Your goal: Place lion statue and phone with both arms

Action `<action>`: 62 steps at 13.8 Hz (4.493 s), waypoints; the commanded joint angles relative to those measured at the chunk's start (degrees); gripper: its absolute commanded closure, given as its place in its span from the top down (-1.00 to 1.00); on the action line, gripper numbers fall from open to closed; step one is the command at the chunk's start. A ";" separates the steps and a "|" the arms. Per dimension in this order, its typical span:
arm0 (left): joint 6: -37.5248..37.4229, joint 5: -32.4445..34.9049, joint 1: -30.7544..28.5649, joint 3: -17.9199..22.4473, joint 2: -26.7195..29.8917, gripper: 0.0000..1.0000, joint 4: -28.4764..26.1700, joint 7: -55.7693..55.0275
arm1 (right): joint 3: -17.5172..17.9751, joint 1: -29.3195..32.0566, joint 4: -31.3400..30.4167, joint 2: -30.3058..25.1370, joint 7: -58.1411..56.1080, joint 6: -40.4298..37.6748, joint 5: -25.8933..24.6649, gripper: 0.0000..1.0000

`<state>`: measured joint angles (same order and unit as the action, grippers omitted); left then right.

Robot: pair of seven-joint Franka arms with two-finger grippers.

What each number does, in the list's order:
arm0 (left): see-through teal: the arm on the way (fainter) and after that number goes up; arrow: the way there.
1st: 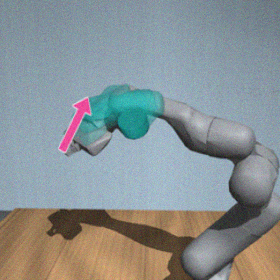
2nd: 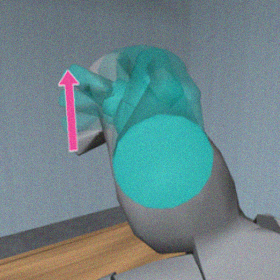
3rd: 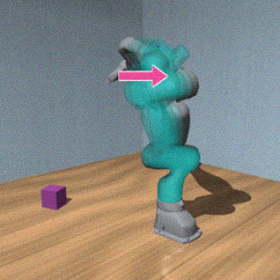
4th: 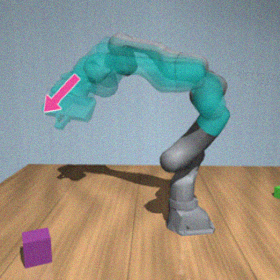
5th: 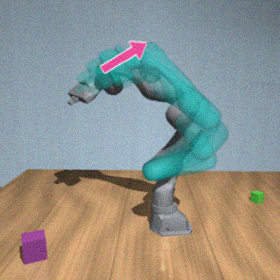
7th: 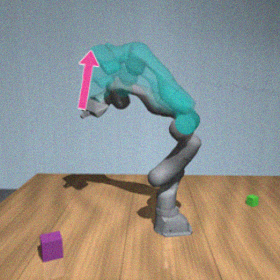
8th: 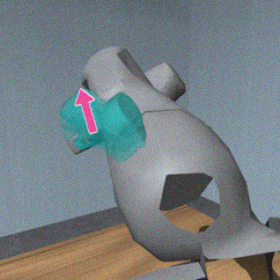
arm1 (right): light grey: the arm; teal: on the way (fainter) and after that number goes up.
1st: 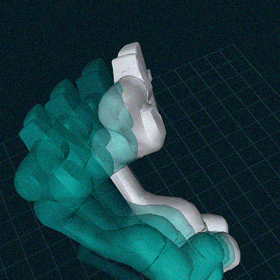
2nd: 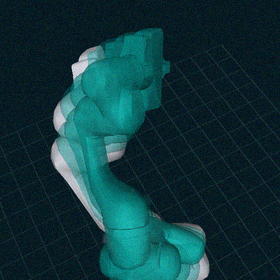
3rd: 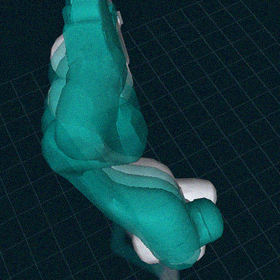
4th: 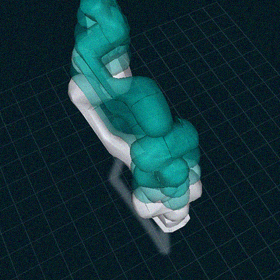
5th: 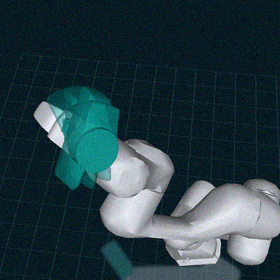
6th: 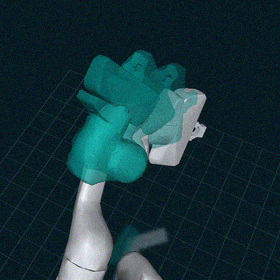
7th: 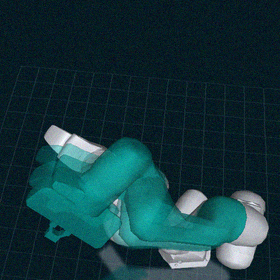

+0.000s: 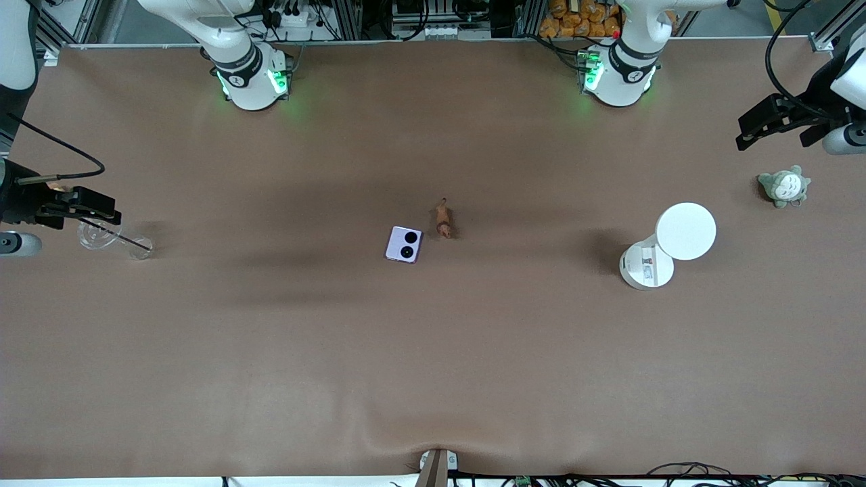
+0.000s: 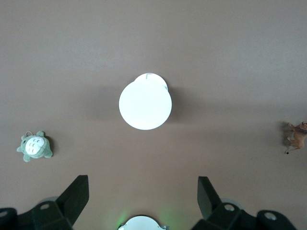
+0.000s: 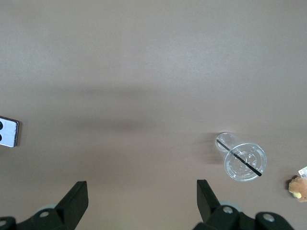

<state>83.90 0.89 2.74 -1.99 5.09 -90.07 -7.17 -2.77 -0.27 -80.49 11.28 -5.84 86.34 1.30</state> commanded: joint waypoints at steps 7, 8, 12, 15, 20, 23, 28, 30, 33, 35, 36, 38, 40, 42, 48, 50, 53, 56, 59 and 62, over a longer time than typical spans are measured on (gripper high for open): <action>-2.60 -0.81 0.15 -0.65 -0.34 1.00 1.04 -0.65 | 0.66 0.45 -0.45 0.23 -0.31 0.85 -0.51 1.00; -2.51 -0.81 0.24 -1.09 -0.60 1.00 1.04 -0.74 | 0.66 0.54 -0.54 0.23 -0.31 0.85 -0.51 1.00; -1.28 -0.72 0.33 -4.69 -2.97 1.00 1.22 -2.40 | 0.66 0.36 -0.54 0.76 -0.31 0.85 -0.33 1.00; 2.83 -0.81 0.51 -9.86 -6.57 1.00 1.30 -7.75 | 0.66 0.45 -0.63 0.93 -0.31 0.67 -0.25 1.00; 14.69 -0.28 0.68 -20.59 -16.50 1.00 1.22 -23.91 | 0.66 0.36 -0.72 1.64 -0.31 0.23 0.02 1.00; 20.41 0.42 5.24 -21.39 -20.90 1.00 1.22 -32.01 | 0.66 0.45 -0.72 1.90 -0.48 0.14 0.11 1.00; 26.58 5.69 12.80 -21.48 -28.63 1.00 1.39 -44.59 | 0.75 0.28 -0.72 3.65 -0.66 0.14 0.28 1.00; 30.43 6.48 15.87 -21.31 -31.53 1.00 1.39 -48.97 | 0.75 0.01 -0.72 4.71 -0.48 0.23 0.28 1.00; 32.55 12.27 20.36 -21.04 -36.54 1.00 2.61 -57.40 | 0.84 -0.43 -1.24 6.38 -0.48 0.14 0.89 1.00; 32.91 13.69 24.05 -20.69 -41.10 1.00 5.77 -63.73 | 0.84 -0.26 -2.73 6.38 -0.92 0.23 1.51 1.00; 32.91 14.22 25.28 -20.69 -42.69 1.00 6.48 -65.58 | 0.84 -0.25 -3.17 6.47 -0.84 0.14 1.60 1.00; 34.48 15.88 26.87 -20.51 -44.54 1.00 6.58 -68.58 | 0.84 -0.78 -3.97 6.47 -0.66 0.14 1.95 1.00; 36.59 18.51 28.36 -20.51 -46.56 1.00 6.40 -72.44 | 0.84 -1.74 -4.67 6.56 -0.31 0.14 4.49 1.00; 37.04 20.02 28.54 -20.51 -47.19 1.00 5.96 -74.56 | 0.84 -2.80 -5.28 7.52 -0.13 0.14 5.64 1.00; 39.14 20.90 29.07 -20.43 -48.51 0.91 3.16 -76.24 | 0.84 -4.03 -5.64 10.77 -0.13 0.06 6.69 1.00; 39.76 23.61 28.90 -20.43 -49.03 0.87 2.18 -76.24 | 0.84 -3.95 -7.22 10.87 -0.13 0.32 8.79 1.00; 39.94 24.15 28.90 -20.43 -49.65 0.79 2.18 -76.41 | 0.75 -4.21 -7.31 11.92 0.57 0.76 13.63 1.00; 39.77 24.15 28.90 -20.43 -49.74 0.58 2.09 -76.41 | 0.75 -5.61 -7.31 12.89 1.27 1.20 14.08 1.00; 39.77 24.15 28.90 -20.51 -50.00 0.41 2.09 -76.50 | 0.84 -8.42 -7.22 13.33 6.18 2.77 14.08 1.00; 39.68 24.07 28.81 -20.51 -49.83 -0.29 2.09 -76.50 | 0.84 -10.97 -7.31 13.94 10.05 4.44 14.08 1.00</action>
<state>122.88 23.57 31.22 -22.83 -45.02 -87.65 -82.13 -1.70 -9.85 -87.71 24.81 1.36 89.66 14.62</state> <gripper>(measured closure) 0.352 0.000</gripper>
